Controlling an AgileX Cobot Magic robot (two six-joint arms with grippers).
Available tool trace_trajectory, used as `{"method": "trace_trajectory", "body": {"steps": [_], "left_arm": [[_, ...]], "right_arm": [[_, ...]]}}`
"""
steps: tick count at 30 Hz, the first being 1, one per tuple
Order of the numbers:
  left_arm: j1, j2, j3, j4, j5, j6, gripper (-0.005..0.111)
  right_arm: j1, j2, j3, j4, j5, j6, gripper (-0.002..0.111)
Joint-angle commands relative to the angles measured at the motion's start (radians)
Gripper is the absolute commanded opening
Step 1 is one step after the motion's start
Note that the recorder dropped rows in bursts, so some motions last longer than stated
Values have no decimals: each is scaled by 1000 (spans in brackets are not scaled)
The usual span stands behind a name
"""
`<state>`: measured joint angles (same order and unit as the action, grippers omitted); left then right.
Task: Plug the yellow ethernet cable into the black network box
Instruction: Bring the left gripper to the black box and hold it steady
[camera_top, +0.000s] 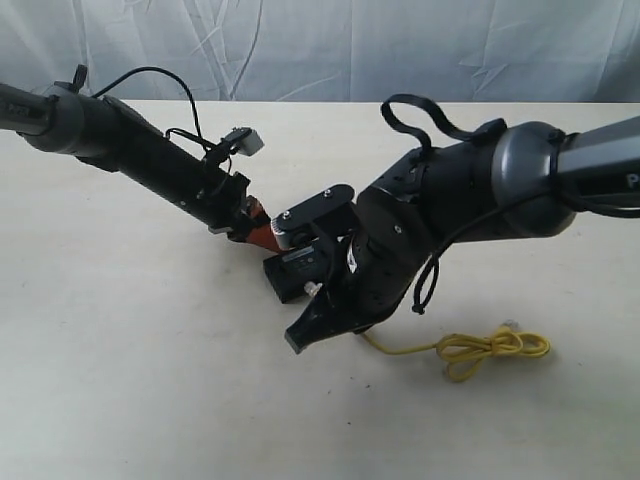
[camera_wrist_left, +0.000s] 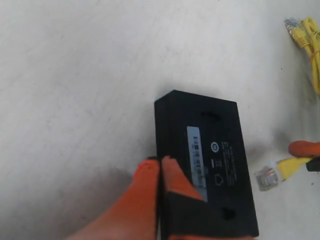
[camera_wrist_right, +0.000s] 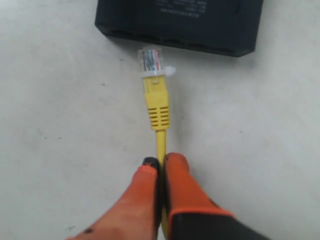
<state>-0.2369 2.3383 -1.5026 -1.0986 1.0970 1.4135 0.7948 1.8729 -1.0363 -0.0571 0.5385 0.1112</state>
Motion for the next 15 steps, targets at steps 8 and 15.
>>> {"method": "trace_trajectory", "body": {"steps": [8,15], "left_arm": [[-4,0,-3,-8,4,5,0],[-4,0,-3,-8,4,3,0]], "right_arm": [[3,42,4,-9,-65,5,-1],[3,53,4,-9,-95,5,-1]]}}
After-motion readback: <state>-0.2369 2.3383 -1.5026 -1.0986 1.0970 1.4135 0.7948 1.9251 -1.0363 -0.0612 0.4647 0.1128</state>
